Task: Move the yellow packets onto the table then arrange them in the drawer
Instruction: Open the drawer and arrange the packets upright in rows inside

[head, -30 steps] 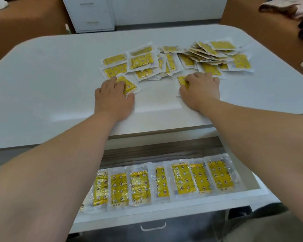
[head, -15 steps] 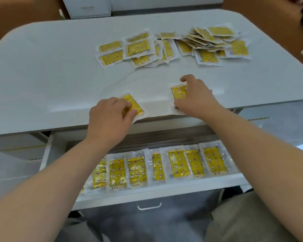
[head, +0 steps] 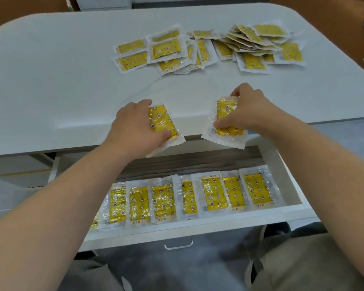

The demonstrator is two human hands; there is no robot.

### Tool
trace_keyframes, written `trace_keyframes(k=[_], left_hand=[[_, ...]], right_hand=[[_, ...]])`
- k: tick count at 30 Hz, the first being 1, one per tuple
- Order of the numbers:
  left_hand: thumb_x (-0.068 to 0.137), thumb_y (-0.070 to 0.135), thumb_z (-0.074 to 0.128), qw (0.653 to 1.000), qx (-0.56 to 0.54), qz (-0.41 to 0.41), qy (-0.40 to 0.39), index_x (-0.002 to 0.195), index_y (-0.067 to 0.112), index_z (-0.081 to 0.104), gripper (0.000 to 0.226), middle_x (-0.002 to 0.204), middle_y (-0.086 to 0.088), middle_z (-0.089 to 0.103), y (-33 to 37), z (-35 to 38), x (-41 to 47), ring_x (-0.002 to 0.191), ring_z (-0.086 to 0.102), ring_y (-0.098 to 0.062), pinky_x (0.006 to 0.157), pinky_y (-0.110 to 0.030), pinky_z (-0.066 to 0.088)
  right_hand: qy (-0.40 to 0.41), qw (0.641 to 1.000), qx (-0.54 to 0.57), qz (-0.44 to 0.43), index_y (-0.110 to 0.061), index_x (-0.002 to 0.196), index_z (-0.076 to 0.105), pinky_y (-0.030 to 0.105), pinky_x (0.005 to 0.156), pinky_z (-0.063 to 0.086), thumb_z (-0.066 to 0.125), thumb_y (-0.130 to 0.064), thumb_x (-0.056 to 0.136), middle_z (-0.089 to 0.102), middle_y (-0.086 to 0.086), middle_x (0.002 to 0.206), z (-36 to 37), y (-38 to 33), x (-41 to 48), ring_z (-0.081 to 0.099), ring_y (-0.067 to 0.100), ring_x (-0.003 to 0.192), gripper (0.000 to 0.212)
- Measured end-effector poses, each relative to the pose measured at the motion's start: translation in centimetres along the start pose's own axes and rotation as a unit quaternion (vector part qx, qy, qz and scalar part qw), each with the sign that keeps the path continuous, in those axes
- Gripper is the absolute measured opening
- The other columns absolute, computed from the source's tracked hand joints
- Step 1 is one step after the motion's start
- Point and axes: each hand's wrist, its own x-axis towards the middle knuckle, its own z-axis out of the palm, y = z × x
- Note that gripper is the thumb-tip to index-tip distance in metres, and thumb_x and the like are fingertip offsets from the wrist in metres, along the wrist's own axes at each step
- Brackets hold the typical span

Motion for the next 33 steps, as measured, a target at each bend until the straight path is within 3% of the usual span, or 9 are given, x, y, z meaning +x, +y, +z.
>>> trace_keyframes(k=[3,7,9,16,22,25,28,30,33], left_hand=[[0.074,0.049,0.083,0.999,-0.041,-0.020,0.014,0.146,0.025,0.045,0.084,0.133,-0.002,0.051,0.7,0.0,-0.3,0.120,0.051,-0.021,0.096,-0.034,0.042],[0.090,0.028,0.074,0.987,-0.158,-0.036,-0.009,0.111,0.028,0.066,0.023,0.101,0.010,0.066,2.1,0.3,-1.3,0.092,0.063,-0.012,0.065,-0.020,0.041],[0.093,0.023,0.071,0.984,-0.172,-0.012,-0.049,0.100,0.029,0.069,0.010,0.090,0.013,0.067,2.8,0.4,-2.0,0.083,0.062,-0.004,0.060,-0.018,0.040],[0.092,0.027,0.072,0.979,-0.074,0.056,-0.184,0.102,0.035,0.068,0.013,0.096,0.017,0.066,3.6,2.4,-4.4,0.087,0.060,0.000,0.064,-0.016,0.042],[0.086,0.019,0.078,0.958,-0.168,-0.021,-0.231,0.103,0.030,0.066,0.023,0.096,0.011,0.073,3.9,5.4,-3.7,0.087,0.068,-0.005,0.070,-0.023,0.054],[0.086,0.017,0.079,0.952,-0.197,-0.033,-0.233,0.103,0.027,0.065,0.024,0.096,0.008,0.075,4.5,6.2,-3.4,0.087,0.071,-0.008,0.081,-0.032,0.060],[0.087,0.016,0.078,0.949,-0.205,-0.040,-0.238,0.105,0.026,0.064,0.025,0.098,0.006,0.075,4.8,6.8,-3.4,0.090,0.071,-0.010,0.085,-0.035,0.060],[0.087,0.016,0.078,0.947,-0.207,-0.048,-0.241,0.106,0.026,0.064,0.026,0.099,0.006,0.075,4.9,7.2,-3.6,0.091,0.071,-0.011,0.087,-0.037,0.060],[0.087,0.015,0.078,0.944,-0.212,-0.057,-0.244,0.107,0.025,0.064,0.026,0.099,0.005,0.075,4.8,7.9,-3.7,0.091,0.072,-0.012,0.088,-0.039,0.060]], right_hand=[[-0.015,0.999,0.017,-0.042,-0.024,0.126,0.045,0.035,0.075,0.053,0.093,-0.036,0.069,0.057,0.001,0.115,-0.4,0.2,-0.3,0.060,0.021,0.099,0.076],[-0.105,0.989,0.006,-0.105,-0.026,0.106,0.061,0.038,0.076,0.062,0.086,-0.029,0.079,0.070,-0.002,0.101,-1.2,0.1,-1.1,0.071,0.018,0.087,0.036],[-0.175,0.975,-0.027,-0.133,-0.027,0.100,0.064,0.041,0.080,0.063,0.084,-0.025,0.082,0.076,-0.003,0.094,-2.0,-0.1,-1.9,0.075,0.018,0.082,0.027],[-0.324,0.887,-0.315,-0.094,-0.029,0.096,0.061,0.033,0.074,0.058,0.076,-0.014,0.085,0.068,-0.004,0.096,-1.2,2.7,-2.2,0.070,0.018,0.087,0.024],[-0.381,0.884,-0.269,0.034,-0.011,0.126,0.064,0.041,0.078,0.064,0.075,-0.002,0.088,0.068,0.005,0.101,1.1,7.7,0.4,0.072,0.024,0.085,0.041],[-0.404,0.894,-0.189,0.048,-0.016,0.124,0.063,0.042,0.084,0.063,0.074,-0.001,0.088,0.071,0.006,0.107,2.3,9.0,0.9,0.072,0.025,0.094,0.040],[-0.407,0.898,-0.163,0.039,-0.021,0.115,0.063,0.031,0.070,0.063,0.075,-0.005,0.089,0.071,0.003,0.106,3.6,9.6,1.2,0.072,0.019,0.087,0.033],[-0.382,0.899,-0.216,0.007,-0.022,0.112,0.063,0.025,0.062,0.058,0.078,-0.014,0.088,0.071,0.001,0.104,4.5,9.9,1.2,0.070,0.015,0.083,0.029],[-0.318,0.881,-0.345,-0.055,-0.021,0.120,0.064,0.029,0.071,0.053,0.082,-0.031,0.083,0.067,-0.003,0.103,5.6,10.3,0.9,0.064,0.016,0.085,0.043]])
